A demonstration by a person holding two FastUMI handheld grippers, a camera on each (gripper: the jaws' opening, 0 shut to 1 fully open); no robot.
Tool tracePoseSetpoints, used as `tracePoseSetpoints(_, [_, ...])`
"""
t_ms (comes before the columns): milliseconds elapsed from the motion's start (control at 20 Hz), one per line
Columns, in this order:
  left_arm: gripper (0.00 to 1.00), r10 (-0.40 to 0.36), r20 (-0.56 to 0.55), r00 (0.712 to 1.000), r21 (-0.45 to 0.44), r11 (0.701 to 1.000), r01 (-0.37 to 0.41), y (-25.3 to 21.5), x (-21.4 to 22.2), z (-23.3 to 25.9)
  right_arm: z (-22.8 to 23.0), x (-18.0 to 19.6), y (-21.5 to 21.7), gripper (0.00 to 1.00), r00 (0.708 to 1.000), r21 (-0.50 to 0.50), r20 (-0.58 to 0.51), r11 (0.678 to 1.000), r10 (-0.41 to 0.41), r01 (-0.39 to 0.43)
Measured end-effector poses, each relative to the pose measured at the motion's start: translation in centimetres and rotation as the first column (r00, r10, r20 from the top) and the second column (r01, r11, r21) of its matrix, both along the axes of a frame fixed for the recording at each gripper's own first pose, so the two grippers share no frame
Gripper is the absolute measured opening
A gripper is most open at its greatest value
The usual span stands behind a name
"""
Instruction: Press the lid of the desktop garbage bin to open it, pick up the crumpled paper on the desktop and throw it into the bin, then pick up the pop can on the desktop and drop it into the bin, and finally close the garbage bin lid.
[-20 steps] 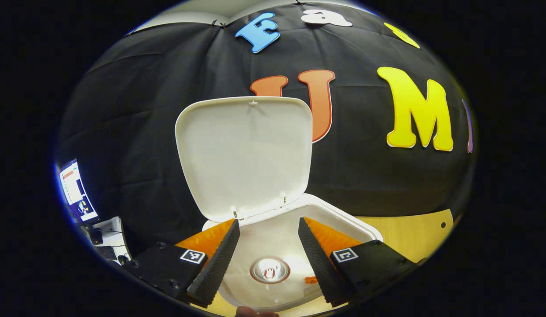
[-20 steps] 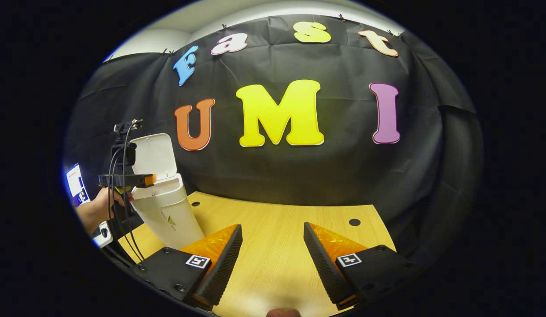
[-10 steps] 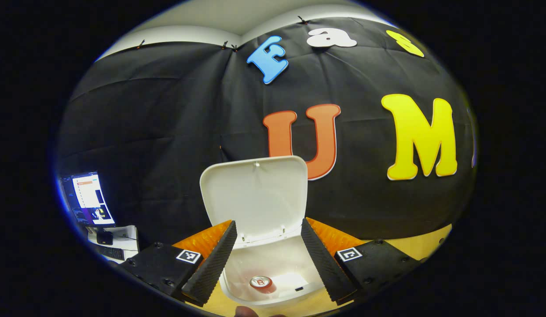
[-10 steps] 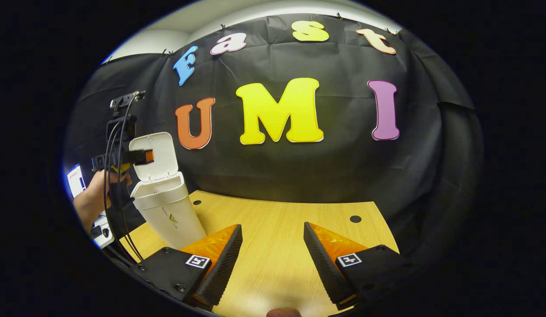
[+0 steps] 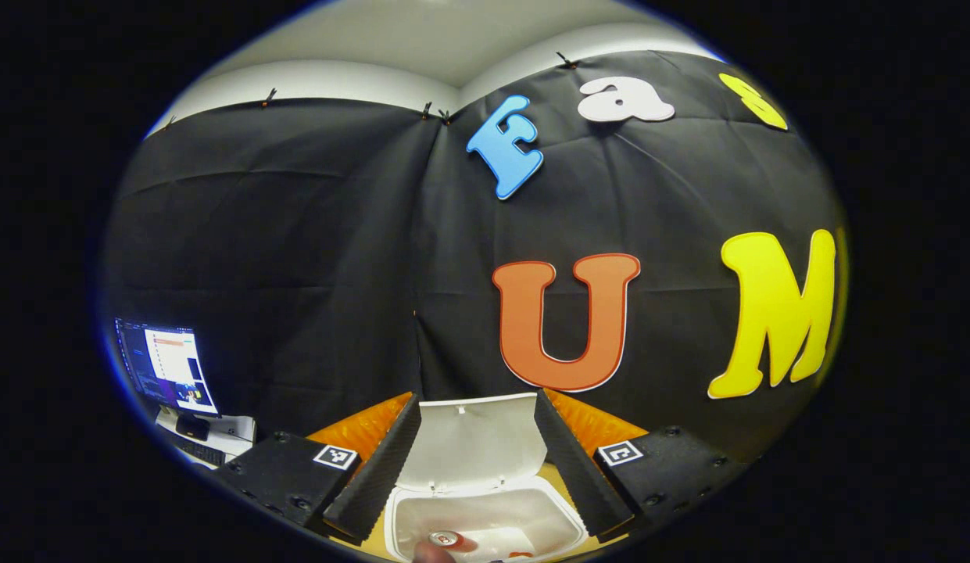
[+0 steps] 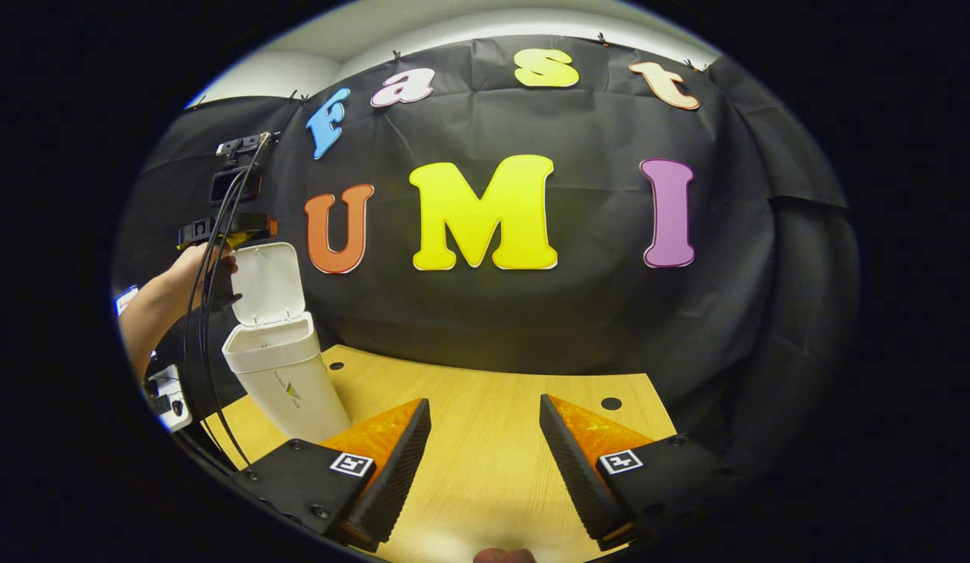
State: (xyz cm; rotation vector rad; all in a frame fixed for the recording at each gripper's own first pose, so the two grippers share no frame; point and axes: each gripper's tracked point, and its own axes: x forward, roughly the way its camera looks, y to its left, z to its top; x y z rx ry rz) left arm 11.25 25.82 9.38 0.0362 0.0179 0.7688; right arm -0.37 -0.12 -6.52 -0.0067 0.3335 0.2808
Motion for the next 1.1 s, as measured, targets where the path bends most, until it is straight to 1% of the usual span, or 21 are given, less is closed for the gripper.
tracePoseSetpoints(100, [0.95, 0.020, -0.008, 1.000, -0.017, 1.000, -0.020, 1.3, 0.8, 0.5, -0.5, 0.1, -0.1, 0.89, 1.000, 0.011, -0.019, 1.000, -0.007, 0.007])
tracePoseSetpoints(250, [0.95, 0.030, -0.026, 0.999, -0.040, 0.999, -0.031, 3.0, 2.6, 0.6, -1.5, 0.5, -1.2, 0.89, 0.998, 0.020, -0.052, 0.999, -0.047, 0.048])
tracePoseSetpoints(400, [0.95, 0.052, -0.055, 0.997, -0.094, 0.994, -0.057, 5.0, 4.0, -0.5, -1.7, 1.0, -2.1, 0.89, 0.993, 0.033, -0.070, 0.995, -0.092, 0.095])
tracePoseSetpoints(500, [0.95, 0.049, -0.075, 0.996, -0.139, 0.989, -0.059, 5.8, 4.8, -1.5, -1.6, 1.2, -2.5, 0.89, 0.991, 0.041, -0.072, 0.992, -0.115, 0.118])
tracePoseSetpoints(550, [0.96, 0.045, -0.092, 0.995, -0.153, 0.987, -0.058, 6.2, 5.2, -2.0, -1.7, 1.2, -2.6, 0.89, 0.990, 0.043, -0.074, 0.991, -0.123, 0.126])
tracePoseSetpoints(650, [0.96, 0.062, -0.128, 0.990, -0.151, 0.985, -0.081, 6.7, 5.1, -2.4, -1.8, 1.2, -2.6, 0.89, 0.988, 0.045, -0.080, 0.990, -0.131, 0.135])
tracePoseSetpoints(900, [0.98, 0.067, -0.155, 0.986, -0.171, 0.981, -0.094, 5.9, 4.7, -3.2, -1.9, 0.5, -2.5, 0.89, 0.989, 0.041, -0.084, 0.991, -0.122, 0.125])
tracePoseSetpoints(1050, [0.98, 0.065, -0.151, 0.986, -0.197, 0.976, -0.094, 4.6, 3.7, -3.7, -1.5, 0.0, -3.1, 0.89, 0.992, 0.039, -0.067, 0.993, -0.108, 0.110])
tracePoseSetpoints(1100, [0.98, 0.059, -0.149, 0.987, -0.197, 0.976, -0.088, 3.5, 3.1, -4.0, -1.4, 0.0, -3.2, 0.89, 0.993, 0.044, -0.067, 0.994, -0.099, 0.102])
